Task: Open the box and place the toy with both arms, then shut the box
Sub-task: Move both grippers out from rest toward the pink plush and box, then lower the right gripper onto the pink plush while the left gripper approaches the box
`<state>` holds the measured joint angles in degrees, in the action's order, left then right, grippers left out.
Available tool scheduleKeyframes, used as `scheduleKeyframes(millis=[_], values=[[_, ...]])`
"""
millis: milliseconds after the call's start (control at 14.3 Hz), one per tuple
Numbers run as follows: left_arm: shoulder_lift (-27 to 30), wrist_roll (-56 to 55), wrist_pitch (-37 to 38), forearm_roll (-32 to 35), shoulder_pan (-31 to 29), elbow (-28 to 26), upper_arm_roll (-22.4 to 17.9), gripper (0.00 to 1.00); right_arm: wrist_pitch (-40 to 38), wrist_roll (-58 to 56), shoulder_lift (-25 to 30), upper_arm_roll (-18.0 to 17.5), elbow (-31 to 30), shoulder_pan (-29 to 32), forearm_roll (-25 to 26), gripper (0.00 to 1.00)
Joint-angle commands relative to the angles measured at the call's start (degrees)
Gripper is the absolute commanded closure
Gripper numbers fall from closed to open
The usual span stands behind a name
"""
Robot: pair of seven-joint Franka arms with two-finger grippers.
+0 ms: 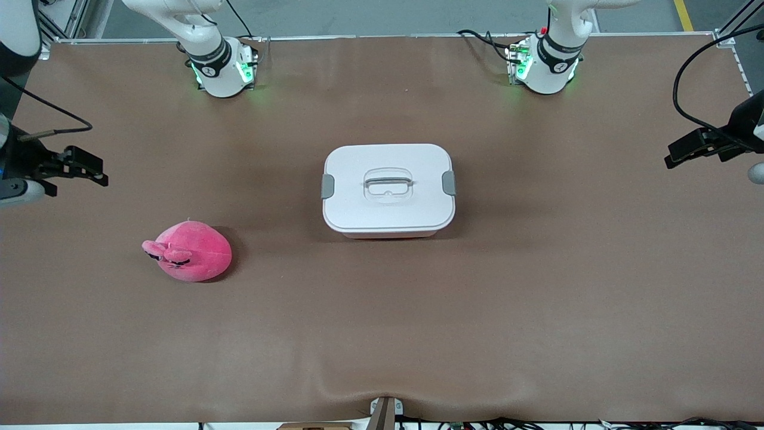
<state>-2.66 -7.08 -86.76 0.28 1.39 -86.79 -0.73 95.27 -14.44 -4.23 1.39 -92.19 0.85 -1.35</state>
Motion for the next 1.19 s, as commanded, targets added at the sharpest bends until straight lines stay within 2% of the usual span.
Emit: scheduleKeyframes(millis=[0, 491, 771, 1121], values=[[-2.6, -0.5, -0.4, -0.4, 0.4, 2.6, 0.6, 0.0, 1.4, -1.4, -1.0, -0.2, -1.2, -0.6, -0.7, 0.0], [-5.4, -1.1, -3.5, -0.6, 1.5, 2.8, 0.8, 0.0, 2.6, -1.3, -6.5, -0.2, -1.0, -2.4, -0.8, 0.0], [-7.1, -12.1, -3.9, -0.4, 4.9, 4.2, 1.1, 0.0, 3.9, 0.0, -7.5, -0.2, -1.6, -2.8, -0.8, 0.0], [-8.3, -17.6, -4.7, -0.4, 7.2, 4.9, 1.2, 0.0, 6.9, 8.4, -10.3, -0.2, -1.7, -4.1, -0.6, 0.0]])
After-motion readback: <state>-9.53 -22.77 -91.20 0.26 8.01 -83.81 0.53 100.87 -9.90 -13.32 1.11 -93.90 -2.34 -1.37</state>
